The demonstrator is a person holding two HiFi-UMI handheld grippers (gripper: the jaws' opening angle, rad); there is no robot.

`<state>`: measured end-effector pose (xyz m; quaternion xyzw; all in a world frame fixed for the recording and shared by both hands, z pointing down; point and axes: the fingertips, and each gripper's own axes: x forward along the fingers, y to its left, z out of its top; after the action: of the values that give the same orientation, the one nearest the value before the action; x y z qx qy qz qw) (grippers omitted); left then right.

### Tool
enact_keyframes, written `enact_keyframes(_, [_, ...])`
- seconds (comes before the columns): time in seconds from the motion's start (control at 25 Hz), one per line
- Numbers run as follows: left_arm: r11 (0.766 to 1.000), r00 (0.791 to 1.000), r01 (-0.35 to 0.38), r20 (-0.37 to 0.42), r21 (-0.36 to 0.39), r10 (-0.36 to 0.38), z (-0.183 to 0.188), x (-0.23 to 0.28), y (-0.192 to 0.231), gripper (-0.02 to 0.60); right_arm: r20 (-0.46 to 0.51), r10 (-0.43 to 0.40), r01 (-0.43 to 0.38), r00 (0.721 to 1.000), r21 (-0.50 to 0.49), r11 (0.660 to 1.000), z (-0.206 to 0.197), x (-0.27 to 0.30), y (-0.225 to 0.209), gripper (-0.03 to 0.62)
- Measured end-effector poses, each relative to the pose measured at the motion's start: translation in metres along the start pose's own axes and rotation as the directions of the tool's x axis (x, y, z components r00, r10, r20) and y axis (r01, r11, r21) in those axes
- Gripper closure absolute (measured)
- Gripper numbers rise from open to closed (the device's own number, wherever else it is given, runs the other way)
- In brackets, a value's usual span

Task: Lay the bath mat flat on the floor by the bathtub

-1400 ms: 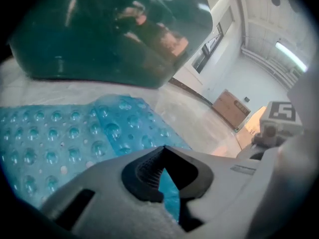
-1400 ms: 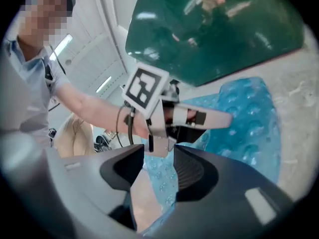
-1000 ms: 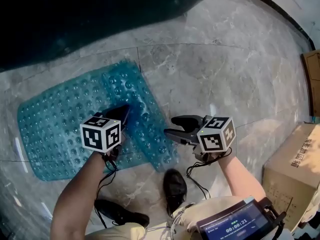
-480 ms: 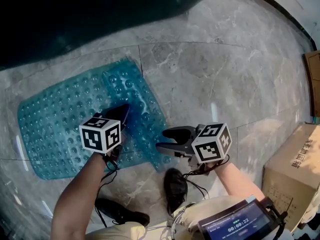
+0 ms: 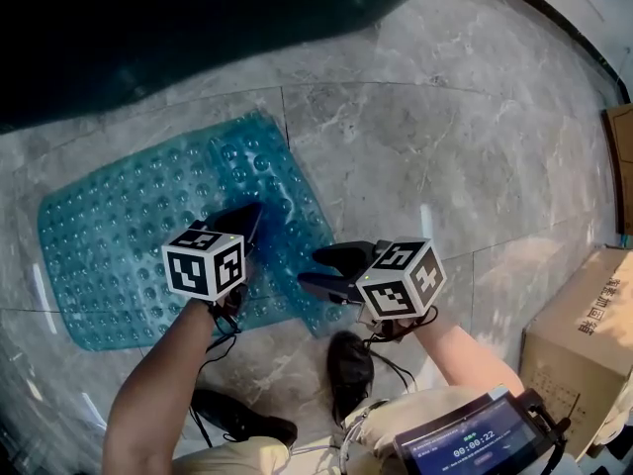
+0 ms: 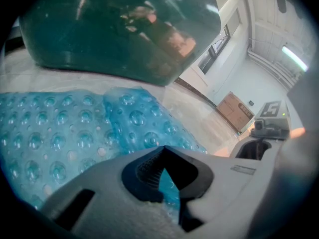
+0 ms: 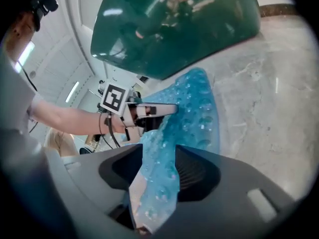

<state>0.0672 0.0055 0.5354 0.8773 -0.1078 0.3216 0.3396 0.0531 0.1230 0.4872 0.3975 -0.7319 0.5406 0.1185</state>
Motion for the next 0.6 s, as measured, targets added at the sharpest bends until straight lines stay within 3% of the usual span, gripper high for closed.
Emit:
enact_keyframes(0.08, [1.000,1.000,0.005,-0.003,-0.011,-0.005,-0.002,0.001,-0.003,0.574,-0.001,0.037,-0.037,0.999,0.015,0.999,-0.002,0.004,0.011,0.376])
enact_keyframes(0.28, [1.000,1.000,0.000,0.014,0.004,0.000,0.007,-0.003,0.007,0.574,0.088,-0.100,0.101,0.991,-0.006,0.995,0.015,-0.008,-0.028,0.367])
enact_keyframes(0.4, [1.000,1.000,0.002,0.027,-0.012,-0.002,0.003,0.000,0.005,0.574,0.086,-0.084,0.085,0.993,-0.009,0.996,0.008,-0.009,-0.023,0.374])
enact_keyframes(0.6, [0.999,0.999,0.016,0.035,-0.035,-0.015,0.001,-0.003,0.000,0.574,-0.003,-0.037,0.037,0.999,-0.077,0.996,-0.015,0.013,-0.002,0.390])
